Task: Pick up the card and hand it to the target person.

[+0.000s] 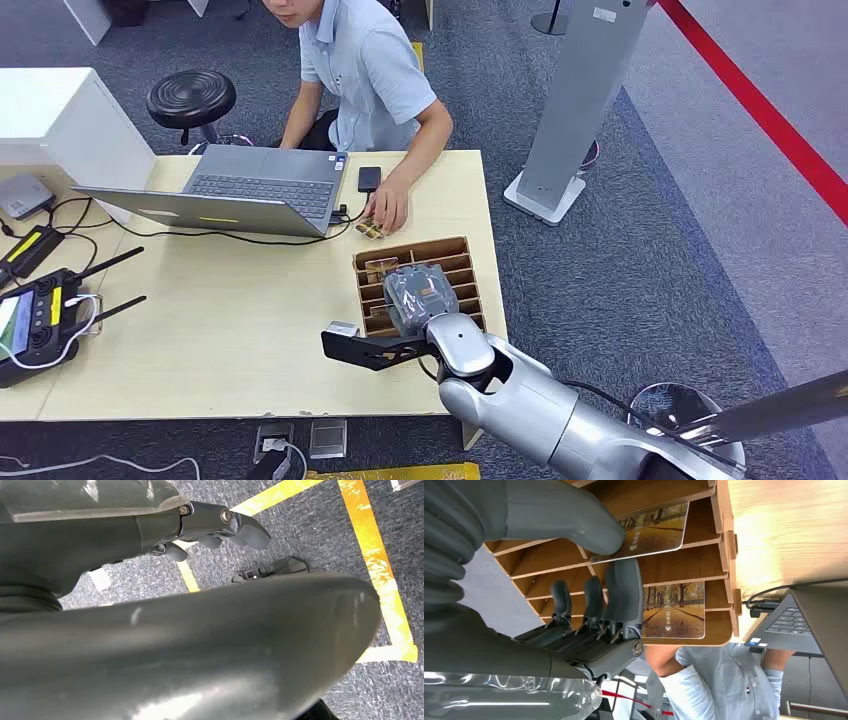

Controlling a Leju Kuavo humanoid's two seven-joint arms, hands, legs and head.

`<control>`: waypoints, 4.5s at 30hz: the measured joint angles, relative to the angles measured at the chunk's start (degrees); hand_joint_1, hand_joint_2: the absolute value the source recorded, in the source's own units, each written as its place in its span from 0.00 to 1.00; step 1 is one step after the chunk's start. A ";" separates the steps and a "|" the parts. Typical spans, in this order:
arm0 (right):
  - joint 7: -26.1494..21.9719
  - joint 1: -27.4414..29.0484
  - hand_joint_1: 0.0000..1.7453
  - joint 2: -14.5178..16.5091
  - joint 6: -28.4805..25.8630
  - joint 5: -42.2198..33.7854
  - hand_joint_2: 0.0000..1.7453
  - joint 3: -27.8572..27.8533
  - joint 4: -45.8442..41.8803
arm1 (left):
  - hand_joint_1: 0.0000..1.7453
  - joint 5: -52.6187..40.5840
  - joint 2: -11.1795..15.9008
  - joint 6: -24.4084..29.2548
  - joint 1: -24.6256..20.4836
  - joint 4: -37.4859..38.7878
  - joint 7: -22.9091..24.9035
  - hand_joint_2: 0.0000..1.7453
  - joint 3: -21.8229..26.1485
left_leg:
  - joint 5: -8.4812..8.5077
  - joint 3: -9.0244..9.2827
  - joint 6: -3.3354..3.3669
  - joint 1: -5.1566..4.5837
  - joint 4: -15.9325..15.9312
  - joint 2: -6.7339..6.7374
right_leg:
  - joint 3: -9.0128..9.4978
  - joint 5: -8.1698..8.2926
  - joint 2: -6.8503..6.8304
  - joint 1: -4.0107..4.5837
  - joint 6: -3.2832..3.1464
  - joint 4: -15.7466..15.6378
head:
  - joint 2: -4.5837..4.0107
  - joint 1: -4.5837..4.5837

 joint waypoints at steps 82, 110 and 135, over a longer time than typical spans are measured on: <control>8.13 -2.14 0.98 -6.34 1.14 -12.26 1.00 -7.88 -19.80 | 0.00 0.01 0.00 2.38 1.94 0.00 -1.11 0.00 0.00 | 0.00 0.04 0.00 0.00 0.02 0.02 | 0.00 0.01 0.02 0.00 0.00 -0.01 | 0.00 -0.04; -9.60 -1.07 0.98 -2.81 -27.30 7.08 1.00 -11.62 -2.52 | 0.00 -1.75 -0.94 0.26 -0.12 0.00 0.01 0.00 0.00 | 0.00 0.02 0.00 0.00 0.02 0.00 | 0.02 0.01 0.01 0.00 0.00 0.00 | 0.00 -0.03; -10.21 -1.12 0.00 -0.32 -28.98 5.01 1.00 -11.94 2.65 | 0.00 -1.67 -0.94 0.01 0.06 0.00 -0.20 0.00 0.00 | 0.00 0.02 0.00 0.00 0.02 0.00 | 0.02 0.01 0.00 0.00 0.00 0.00 | 0.00 -0.04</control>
